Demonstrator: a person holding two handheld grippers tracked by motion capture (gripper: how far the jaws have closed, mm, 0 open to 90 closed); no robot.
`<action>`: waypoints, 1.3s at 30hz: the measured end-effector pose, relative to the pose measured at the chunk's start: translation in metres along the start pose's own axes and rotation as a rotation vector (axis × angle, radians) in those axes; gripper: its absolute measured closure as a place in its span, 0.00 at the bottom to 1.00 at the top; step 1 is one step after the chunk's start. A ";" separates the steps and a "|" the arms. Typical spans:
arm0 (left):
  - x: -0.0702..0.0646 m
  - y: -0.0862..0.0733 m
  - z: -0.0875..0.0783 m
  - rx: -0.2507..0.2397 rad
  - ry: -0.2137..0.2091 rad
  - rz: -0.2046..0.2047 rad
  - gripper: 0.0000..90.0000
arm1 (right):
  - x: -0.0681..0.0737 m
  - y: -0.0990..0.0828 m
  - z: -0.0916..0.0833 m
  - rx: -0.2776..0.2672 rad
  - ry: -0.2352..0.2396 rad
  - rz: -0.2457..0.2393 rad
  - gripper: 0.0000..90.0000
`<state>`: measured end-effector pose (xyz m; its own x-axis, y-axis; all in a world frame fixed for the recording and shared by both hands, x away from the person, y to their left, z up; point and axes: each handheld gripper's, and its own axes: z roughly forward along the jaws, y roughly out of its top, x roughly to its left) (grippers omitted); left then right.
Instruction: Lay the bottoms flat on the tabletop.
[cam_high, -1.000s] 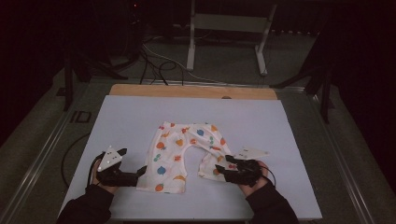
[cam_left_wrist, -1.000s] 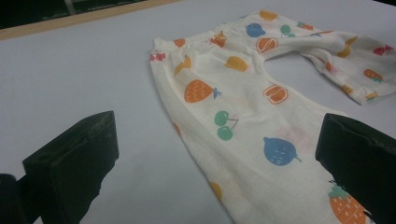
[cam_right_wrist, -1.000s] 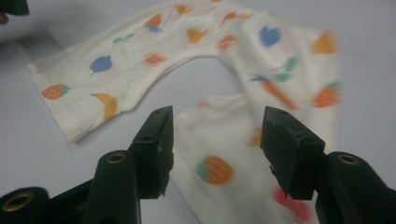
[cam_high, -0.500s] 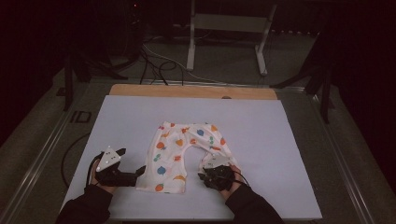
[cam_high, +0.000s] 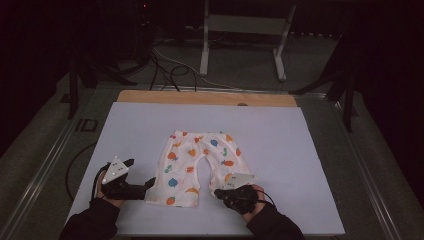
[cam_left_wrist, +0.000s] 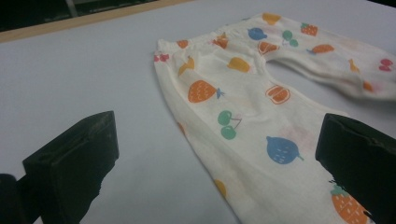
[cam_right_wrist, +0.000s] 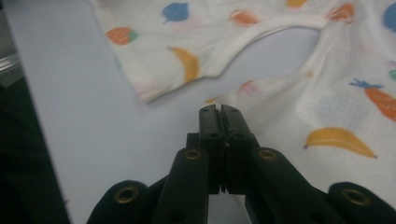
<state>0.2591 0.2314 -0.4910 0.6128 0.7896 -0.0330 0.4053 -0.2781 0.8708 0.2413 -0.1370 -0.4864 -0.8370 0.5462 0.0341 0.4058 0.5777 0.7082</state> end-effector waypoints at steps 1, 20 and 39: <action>0.000 0.000 0.000 -0.004 -0.001 -0.004 0.01 | 0.002 -0.001 0.000 0.003 0.006 -0.003 0.99; 0.000 -0.001 0.001 0.003 -0.007 0.003 0.01 | -0.013 -0.003 -0.021 -0.118 -0.087 0.021 0.31; -0.001 0.002 0.002 0.006 -0.061 -0.013 0.00 | -0.063 -0.023 -0.040 -0.157 -0.177 0.139 0.11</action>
<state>0.2603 0.2288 -0.4899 0.6475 0.7584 -0.0739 0.4175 -0.2719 0.8671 0.2703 -0.2090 -0.4770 -0.6945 0.7190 0.0251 0.4392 0.3961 0.8064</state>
